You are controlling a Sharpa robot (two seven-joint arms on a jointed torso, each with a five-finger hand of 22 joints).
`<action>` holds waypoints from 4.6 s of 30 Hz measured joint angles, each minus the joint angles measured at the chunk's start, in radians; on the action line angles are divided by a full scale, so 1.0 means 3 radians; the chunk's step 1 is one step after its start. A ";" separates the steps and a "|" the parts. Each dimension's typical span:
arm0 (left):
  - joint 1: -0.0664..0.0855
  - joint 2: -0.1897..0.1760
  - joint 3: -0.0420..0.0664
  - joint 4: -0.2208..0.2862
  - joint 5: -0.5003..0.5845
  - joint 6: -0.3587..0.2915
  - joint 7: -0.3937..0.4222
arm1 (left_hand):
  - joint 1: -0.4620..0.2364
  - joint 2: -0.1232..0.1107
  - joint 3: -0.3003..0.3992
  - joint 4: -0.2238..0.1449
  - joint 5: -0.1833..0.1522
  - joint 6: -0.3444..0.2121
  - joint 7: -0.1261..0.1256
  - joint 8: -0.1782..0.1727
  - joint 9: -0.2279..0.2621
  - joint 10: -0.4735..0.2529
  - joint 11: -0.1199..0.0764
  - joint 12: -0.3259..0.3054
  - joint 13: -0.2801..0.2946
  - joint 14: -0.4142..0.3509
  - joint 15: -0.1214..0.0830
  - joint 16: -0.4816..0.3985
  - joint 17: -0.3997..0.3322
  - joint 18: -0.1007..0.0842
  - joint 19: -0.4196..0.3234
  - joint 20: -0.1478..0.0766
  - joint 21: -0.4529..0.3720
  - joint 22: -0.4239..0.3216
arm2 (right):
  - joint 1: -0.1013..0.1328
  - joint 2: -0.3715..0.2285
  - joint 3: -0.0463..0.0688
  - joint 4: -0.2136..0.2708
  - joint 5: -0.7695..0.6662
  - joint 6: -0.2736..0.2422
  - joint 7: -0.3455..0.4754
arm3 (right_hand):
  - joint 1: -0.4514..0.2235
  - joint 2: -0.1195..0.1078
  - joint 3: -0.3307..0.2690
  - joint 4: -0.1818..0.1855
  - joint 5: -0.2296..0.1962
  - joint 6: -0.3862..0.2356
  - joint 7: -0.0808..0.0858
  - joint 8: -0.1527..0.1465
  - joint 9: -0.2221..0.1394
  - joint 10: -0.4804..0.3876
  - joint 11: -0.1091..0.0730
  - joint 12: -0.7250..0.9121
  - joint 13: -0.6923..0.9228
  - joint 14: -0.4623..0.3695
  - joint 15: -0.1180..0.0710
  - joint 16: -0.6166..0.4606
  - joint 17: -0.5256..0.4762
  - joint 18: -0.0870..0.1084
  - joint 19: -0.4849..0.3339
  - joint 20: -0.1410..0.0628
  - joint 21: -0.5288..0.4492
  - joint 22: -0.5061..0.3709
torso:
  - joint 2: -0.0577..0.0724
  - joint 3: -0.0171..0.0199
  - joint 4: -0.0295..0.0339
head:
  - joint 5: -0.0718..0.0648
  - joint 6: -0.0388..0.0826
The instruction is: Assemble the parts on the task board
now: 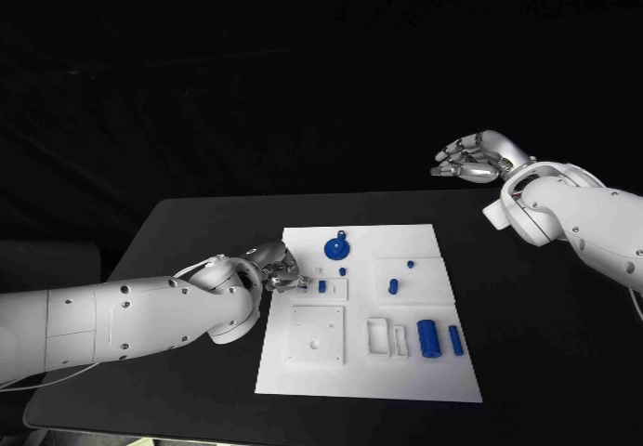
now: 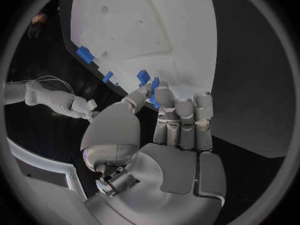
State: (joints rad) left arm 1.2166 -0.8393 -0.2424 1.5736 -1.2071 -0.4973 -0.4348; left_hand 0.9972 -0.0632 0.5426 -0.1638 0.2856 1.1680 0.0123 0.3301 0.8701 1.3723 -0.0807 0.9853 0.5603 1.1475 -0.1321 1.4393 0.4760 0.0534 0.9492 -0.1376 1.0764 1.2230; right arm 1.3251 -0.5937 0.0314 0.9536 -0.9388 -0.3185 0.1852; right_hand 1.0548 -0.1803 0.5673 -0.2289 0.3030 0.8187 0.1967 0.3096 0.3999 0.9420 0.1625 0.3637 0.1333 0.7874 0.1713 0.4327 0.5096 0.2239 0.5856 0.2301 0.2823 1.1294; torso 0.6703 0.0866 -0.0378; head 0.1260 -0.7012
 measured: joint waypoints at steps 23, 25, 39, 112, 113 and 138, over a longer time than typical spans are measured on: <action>-0.0014 0.0035 0.0000 -0.0055 -0.0027 0.0095 -0.0029 | -0.0001 0.0000 -0.0001 -0.0001 0.0122 0.0025 0.0023 -0.0007 0.0005 0.0012 -0.0009 0.0047 0.0032 0.0010 -0.0001 0.0017 0.0026 0.0000 0.0012 0.0012 0.0013 0.0012 | 0.0000 -0.0002 0.0000 0.0057 0.0003 0.0022 -0.0001 | 0.0000 0.0000 -0.0009 0.0009 0.0000 -0.0010 0.0010 0.0000 -0.0003 0.0024 0.0000 -0.0026 -0.0028 0.0001 -0.0001 0.0000 -0.0030 0.0000 0.0000 0.0000 -0.0013 0.0010 | 0.0000 0.0000 -0.0001 | -0.0011 -0.0021; -0.0016 0.0040 0.0000 -0.0064 -0.0027 0.0102 -0.0033 | -0.0001 0.0000 -0.0001 -0.0001 0.0122 0.0025 0.0023 -0.0013 0.0010 0.0013 -0.0008 0.0059 0.0033 0.0010 -0.0002 0.0017 0.0030 0.0000 0.0021 0.0003 0.0013 0.0012 | 0.0000 -0.0003 0.0000 0.0062 0.0004 0.0025 -0.0002 | 0.0000 0.0000 -0.0009 0.0009 0.0000 -0.0010 0.0010 0.0000 -0.0004 0.0024 0.0000 -0.0026 -0.0030 0.0001 -0.0001 0.0000 -0.0031 0.0000 0.0000 0.0000 -0.0013 0.0010 | 0.0000 0.0001 -0.0002 | -0.0011 -0.0024; -0.0022 0.0054 0.0006 -0.0100 -0.0025 0.0113 -0.0037 | -0.0030 -0.0022 -0.0005 -0.0005 0.0141 0.0043 0.0005 -0.0018 0.0021 0.0028 -0.0018 0.0059 0.0040 0.0021 -0.0014 0.0017 0.0033 0.0000 0.0024 0.0000 0.0013 0.0014 | 0.0000 -0.0006 0.0000 0.0101 0.0013 0.0044 -0.0002 | 0.0000 0.0000 -0.0023 0.0023 -0.0001 -0.0010 0.0010 0.0000 -0.0010 0.0024 0.0000 -0.0040 -0.0057 0.0010 0.0007 -0.0012 -0.0058 0.0000 0.0000 0.0000 -0.0026 0.0017 | -0.0001 0.0001 -0.0001 | -0.0018 -0.0034; -0.0009 0.0090 0.0022 -0.0114 -0.0073 0.0301 -0.0043 | -0.0058 -0.0067 0.0011 0.0011 0.0038 0.0090 0.0052 0.0128 0.0119 0.0017 -0.0003 0.0139 0.0063 0.0018 -0.0019 0.0056 0.0069 0.0001 0.0023 0.0001 0.0013 0.0042 | 0.0000 0.0001 0.0000 0.0117 0.0023 0.0080 0.0001 | -0.0028 0.0028 -0.0070 0.0051 0.0036 -0.0020 0.0019 0.0000 -0.0018 0.0060 0.0012 -0.0077 -0.0114 0.0014 0.0001 -0.0012 -0.0114 0.0000 0.0001 -0.0001 -0.0064 0.0037 | -0.0001 0.0000 0.0001 | -0.0027 -0.0077; -0.0009 0.0089 0.0022 -0.0114 -0.0076 0.0302 -0.0044 | -0.0058 -0.0067 0.0011 0.0011 0.0042 0.0090 0.0052 0.0130 0.0121 0.0017 -0.0003 0.0146 0.0063 0.0018 -0.0019 0.0056 0.0072 0.0001 0.0023 0.0001 0.0024 0.0045 | 0.0000 0.0001 0.0000 0.0117 0.0023 0.0080 0.0001 | -0.0032 0.0032 -0.0070 0.0051 0.0036 -0.0020 0.0019 0.0000 -0.0018 0.0060 0.0012 -0.0077 -0.0114 0.0014 0.0001 -0.0012 -0.0114 0.0000 0.0001 0.0000 -0.0064 0.0039 | -0.0001 0.0000 0.0001 | -0.0027 -0.0077; -0.0011 0.0086 0.0022 -0.0110 -0.0122 0.0348 -0.0062 | -0.0072 -0.0050 -0.0014 -0.0014 0.0224 0.0089 0.0050 0.0182 0.0148 0.0017 -0.0003 0.0175 0.0073 0.0023 -0.0014 0.0082 0.0092 0.0001 0.0023 0.0001 0.0026 0.0062 | 0.0000 0.0006 0.0000 0.0114 0.0026 0.0092 0.0001 | -0.0031 0.0031 -0.0078 0.0060 0.0049 -0.0019 0.0018 0.0000 -0.0021 0.0072 0.0000 -0.0090 -0.0127 0.0014 0.0000 -0.0012 -0.0126 -0.0001 0.0001 0.0000 -0.0078 0.0044 | -0.0001 0.0000 -0.0001 | -0.0026 -0.0089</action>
State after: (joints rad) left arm 1.2134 -0.8135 -0.2358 1.5404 -1.2436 -0.3930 -0.4534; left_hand 0.9755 -0.0783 0.5383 -0.1682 0.3529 1.1945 0.0272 0.3846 0.9145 1.3773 -0.0815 1.0377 0.5821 1.1544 -0.1362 1.4639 0.5035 0.0536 0.9561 -0.1374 1.0841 1.2416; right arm 1.3251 -0.5920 0.0314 0.9879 -0.9309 -0.2907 0.1855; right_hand 1.0454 -0.1709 0.5438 -0.2109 0.3176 0.8132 0.2021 0.3097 0.3937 0.9635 0.1625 0.3366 0.0951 0.7917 0.1713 0.4290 0.4717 0.2238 0.5859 0.2300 0.2590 1.1427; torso 0.6700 0.0865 -0.0380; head 0.1181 -0.7280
